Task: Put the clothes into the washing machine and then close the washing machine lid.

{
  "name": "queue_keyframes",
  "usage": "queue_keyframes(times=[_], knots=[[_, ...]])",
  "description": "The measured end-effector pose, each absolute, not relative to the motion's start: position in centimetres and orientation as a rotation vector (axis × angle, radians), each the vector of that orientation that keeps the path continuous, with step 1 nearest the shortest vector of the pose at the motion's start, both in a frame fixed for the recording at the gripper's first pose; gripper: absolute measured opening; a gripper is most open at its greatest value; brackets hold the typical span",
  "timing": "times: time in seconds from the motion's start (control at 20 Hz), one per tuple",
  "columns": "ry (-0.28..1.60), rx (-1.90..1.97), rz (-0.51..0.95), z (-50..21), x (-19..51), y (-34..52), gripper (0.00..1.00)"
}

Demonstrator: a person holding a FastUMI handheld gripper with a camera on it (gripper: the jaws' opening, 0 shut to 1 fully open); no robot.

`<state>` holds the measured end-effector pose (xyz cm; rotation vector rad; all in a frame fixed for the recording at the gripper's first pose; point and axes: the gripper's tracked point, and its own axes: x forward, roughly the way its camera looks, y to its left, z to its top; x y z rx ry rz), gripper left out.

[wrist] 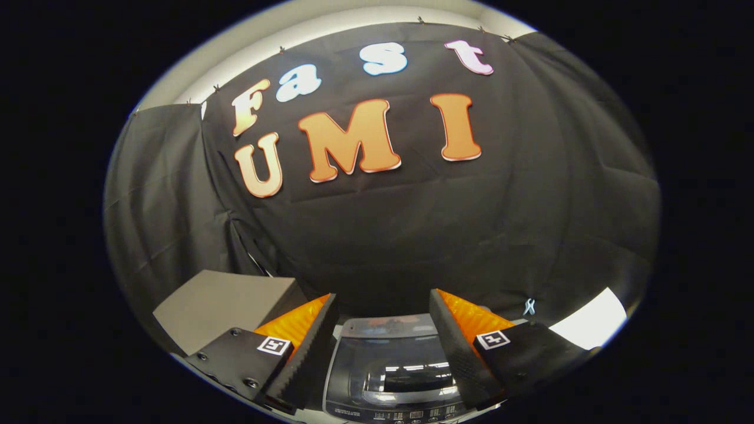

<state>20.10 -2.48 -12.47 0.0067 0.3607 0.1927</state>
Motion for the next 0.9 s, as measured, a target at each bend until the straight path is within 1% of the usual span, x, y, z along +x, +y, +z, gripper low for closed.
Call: queue_keyframes(times=[0.5,0.9], knots=[[0.209,-0.014,0.214,-4.1,18.1,-3.3,0.99],[0.137,-0.048,0.195,-0.5,15.8,-6.1,0.99]])
